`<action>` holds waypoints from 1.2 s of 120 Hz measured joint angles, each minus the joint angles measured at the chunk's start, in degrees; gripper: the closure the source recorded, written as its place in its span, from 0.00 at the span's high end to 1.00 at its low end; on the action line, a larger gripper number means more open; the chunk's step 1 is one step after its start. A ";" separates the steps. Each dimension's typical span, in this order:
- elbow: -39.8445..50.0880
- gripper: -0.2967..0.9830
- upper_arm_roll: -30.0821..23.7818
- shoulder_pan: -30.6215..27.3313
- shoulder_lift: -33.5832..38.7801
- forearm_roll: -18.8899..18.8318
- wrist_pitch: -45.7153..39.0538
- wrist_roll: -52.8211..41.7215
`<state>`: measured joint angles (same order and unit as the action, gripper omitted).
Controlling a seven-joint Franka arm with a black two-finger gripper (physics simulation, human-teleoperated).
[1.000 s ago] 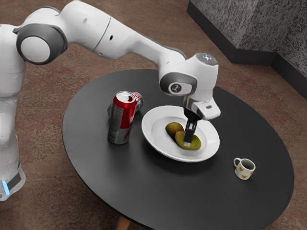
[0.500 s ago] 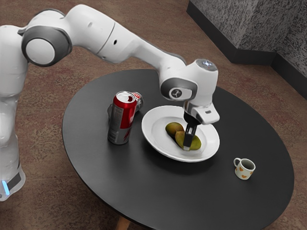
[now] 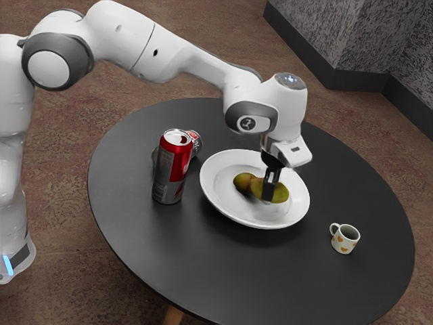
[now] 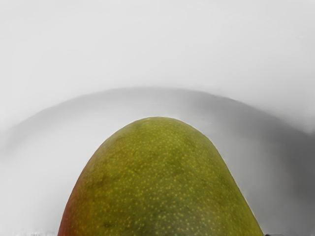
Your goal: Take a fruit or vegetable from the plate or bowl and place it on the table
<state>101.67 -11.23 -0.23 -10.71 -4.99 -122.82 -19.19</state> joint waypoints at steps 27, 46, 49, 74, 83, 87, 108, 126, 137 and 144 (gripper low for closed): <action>-10.42 0.51 2.99 -2.56 2.57 -0.13 5.81 -0.01; -18.47 0.49 3.87 -12.04 -1.38 -0.25 10.02 -0.51; -20.07 0.49 3.89 -13.09 -2.54 -0.42 10.54 -0.59; -36.76 0.49 3.59 -20.14 -17.30 -1.80 13.38 -1.30; -39.62 0.50 3.36 -22.66 -20.54 -2.05 13.73 -1.56; -40.32 0.50 3.29 -23.60 -21.71 -2.11 13.78 -1.66; -42.46 0.50 3.18 -25.93 -24.69 -2.25 13.81 -2.15; -42.51 0.67 3.21 -26.13 -24.92 -2.52 13.95 -2.70; -42.36 0.72 3.12 -26.09 -24.93 -2.98 13.46 -3.01; -42.21 0.73 2.58 -26.11 -24.88 -3.18 12.94 -3.16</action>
<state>59.45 -8.65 -26.35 -35.59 -8.17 -109.88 -22.35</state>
